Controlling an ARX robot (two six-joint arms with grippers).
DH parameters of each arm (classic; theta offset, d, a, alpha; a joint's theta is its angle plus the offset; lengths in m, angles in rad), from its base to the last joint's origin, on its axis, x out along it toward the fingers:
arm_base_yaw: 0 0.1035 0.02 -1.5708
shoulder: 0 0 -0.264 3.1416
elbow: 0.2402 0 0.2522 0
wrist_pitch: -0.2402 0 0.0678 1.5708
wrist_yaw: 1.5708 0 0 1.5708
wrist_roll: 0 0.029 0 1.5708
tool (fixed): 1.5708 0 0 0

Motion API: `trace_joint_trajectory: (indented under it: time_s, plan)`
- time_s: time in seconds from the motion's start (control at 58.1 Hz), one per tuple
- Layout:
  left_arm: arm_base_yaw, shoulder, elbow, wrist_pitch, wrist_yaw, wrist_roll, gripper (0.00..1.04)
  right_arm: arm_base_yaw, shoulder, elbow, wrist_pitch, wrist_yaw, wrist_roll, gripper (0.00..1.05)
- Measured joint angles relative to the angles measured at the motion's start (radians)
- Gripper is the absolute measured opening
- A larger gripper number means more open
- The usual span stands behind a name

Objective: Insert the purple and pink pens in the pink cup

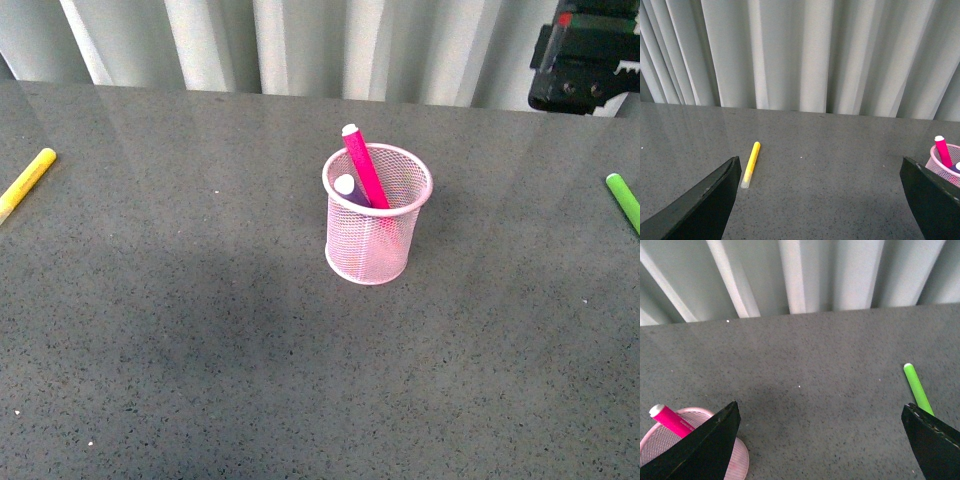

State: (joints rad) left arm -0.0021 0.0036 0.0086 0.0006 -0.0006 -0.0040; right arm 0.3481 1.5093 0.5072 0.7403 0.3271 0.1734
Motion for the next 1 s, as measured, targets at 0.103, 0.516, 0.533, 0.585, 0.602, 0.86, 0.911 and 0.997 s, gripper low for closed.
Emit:
trace_joint_trajectory:
  time_s: [0.103, 0.516, 0.533, 0.585, 0.602, 0.86, 0.911, 0.997]
  plan:
    - [0.000, 0.000, 0.000, 0.000, -0.002, 0.000, 0.98, -0.029, -0.015, -0.127, 0.279, -0.040, -0.103, 0.70]
    - [0.000, 0.000, 0.000, 0.000, 0.000, 0.000, 0.98, -0.190, -0.327, -0.387, 0.307, -0.178, -0.174, 0.03]
    - [0.000, 0.000, 0.000, 0.000, 0.000, 0.000, 0.98, -0.195, -0.344, -0.394, 0.296, -0.182, -0.173, 0.03]
    - [0.000, 0.000, 0.000, 0.000, 0.000, 0.000, 0.98, -0.209, -0.385, -0.411, 0.269, -0.193, -0.174, 0.03]
    - [0.000, 0.000, 0.000, 0.000, 0.000, 0.000, 0.98, -0.217, -0.410, -0.420, 0.252, -0.199, -0.174, 0.03]
    - [0.000, 0.000, 0.000, 0.000, 0.000, 0.000, 0.98, -0.281, -0.623, -0.470, 0.093, -0.281, -0.173, 0.03]
    - [0.000, 0.000, 0.000, 0.000, 0.000, 0.000, 0.98, -0.319, -0.666, -0.477, 0.058, -0.320, -0.174, 0.03]
    - [0.000, 0.000, 0.000, 0.000, 0.000, 0.000, 0.98, -0.344, -0.746, -0.480, -0.010, -0.322, -0.173, 0.03]
